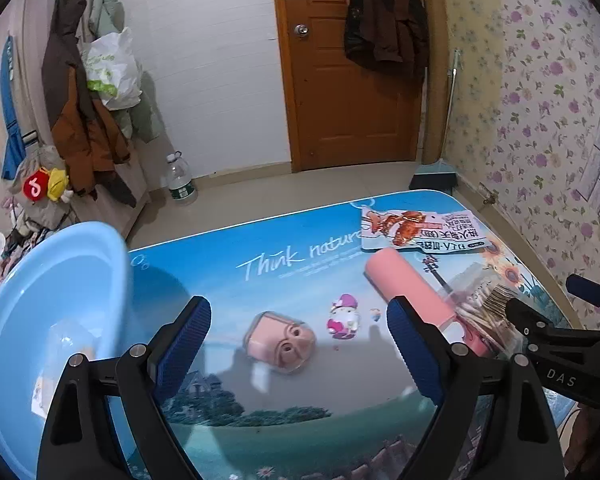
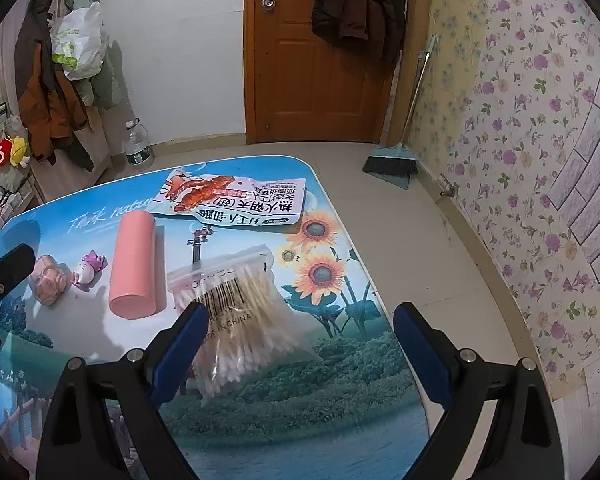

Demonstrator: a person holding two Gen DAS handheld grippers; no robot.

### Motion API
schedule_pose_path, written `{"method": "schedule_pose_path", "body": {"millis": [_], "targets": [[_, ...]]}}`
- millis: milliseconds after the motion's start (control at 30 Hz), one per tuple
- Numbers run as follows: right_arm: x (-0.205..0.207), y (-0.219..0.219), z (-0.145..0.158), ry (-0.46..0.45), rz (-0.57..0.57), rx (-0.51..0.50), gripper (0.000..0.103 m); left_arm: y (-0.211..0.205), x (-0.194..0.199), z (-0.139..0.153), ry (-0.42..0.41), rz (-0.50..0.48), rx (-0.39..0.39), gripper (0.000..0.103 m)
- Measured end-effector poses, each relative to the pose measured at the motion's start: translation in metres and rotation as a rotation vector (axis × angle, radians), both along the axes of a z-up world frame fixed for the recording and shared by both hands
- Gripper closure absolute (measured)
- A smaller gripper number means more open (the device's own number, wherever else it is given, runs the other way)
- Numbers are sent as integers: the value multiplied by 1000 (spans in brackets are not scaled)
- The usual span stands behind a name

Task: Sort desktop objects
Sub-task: 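Grasp the cotton swab bag with the right gripper while the left gripper grasps the pink face case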

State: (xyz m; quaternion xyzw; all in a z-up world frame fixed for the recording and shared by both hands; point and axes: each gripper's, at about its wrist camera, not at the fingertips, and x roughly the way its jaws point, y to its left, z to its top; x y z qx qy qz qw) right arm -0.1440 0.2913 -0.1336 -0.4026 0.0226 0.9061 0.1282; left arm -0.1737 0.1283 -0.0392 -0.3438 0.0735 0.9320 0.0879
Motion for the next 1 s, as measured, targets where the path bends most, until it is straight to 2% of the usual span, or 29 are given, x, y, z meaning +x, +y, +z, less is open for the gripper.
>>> {"method": "schedule_pose_path", "body": {"millis": [233,533,1000], "targets": [[2,5,-2,6,3,-4,8,8,-5,-21,-41,15,-9,14],[-3,3,-7,1,19,-7,8,0,-15,-29,-60,73,6,14],[-12,-8,-14,-13,47,-24,8,-20,-26,-40,-135,131,69,14]]}}
